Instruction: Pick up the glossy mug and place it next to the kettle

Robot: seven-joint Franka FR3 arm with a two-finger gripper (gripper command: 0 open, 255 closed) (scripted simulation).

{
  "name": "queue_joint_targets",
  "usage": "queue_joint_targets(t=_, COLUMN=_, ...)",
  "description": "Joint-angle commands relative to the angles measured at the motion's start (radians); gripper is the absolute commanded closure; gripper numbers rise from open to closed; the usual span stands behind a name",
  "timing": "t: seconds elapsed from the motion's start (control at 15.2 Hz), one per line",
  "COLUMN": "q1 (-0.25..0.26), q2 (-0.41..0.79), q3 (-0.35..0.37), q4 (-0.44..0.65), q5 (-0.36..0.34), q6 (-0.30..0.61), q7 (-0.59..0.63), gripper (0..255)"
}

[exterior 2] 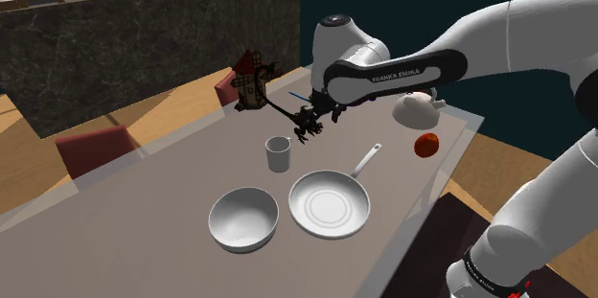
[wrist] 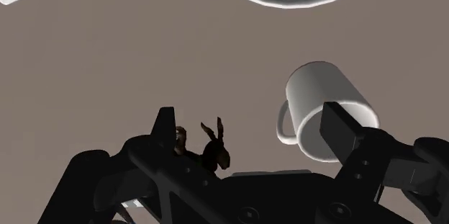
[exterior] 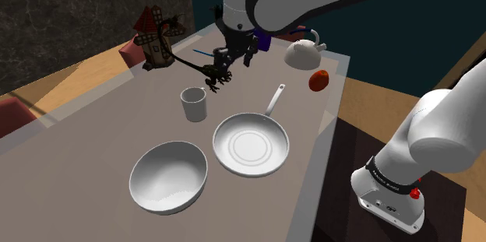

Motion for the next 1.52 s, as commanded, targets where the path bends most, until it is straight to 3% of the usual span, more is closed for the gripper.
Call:
queue_joint_targets(t=0.0, q1=0.007, q2=0.076, q3=0.022, q4=0.052, q5=-0.03, q6=0.013, q7=0.045, gripper=0)
queue_joint_targets(t=0.4, q1=0.055, q2=0.307, q3=0.057, q4=0.231, q5=-0.137, q6=0.026, q7=0.17, gripper=0)
queue_joint_targets(t=0.86, q1=0.156, q2=0.59, q3=0.05, q4=0.511, q5=-0.247, q6=-0.014, q7=0.272, gripper=0)
queue_joint_targets(t=1.45, q1=0.162, q2=0.651, q3=0.032, q4=0.498, q5=-0.276, q6=0.057, q7=0.289, gripper=0)
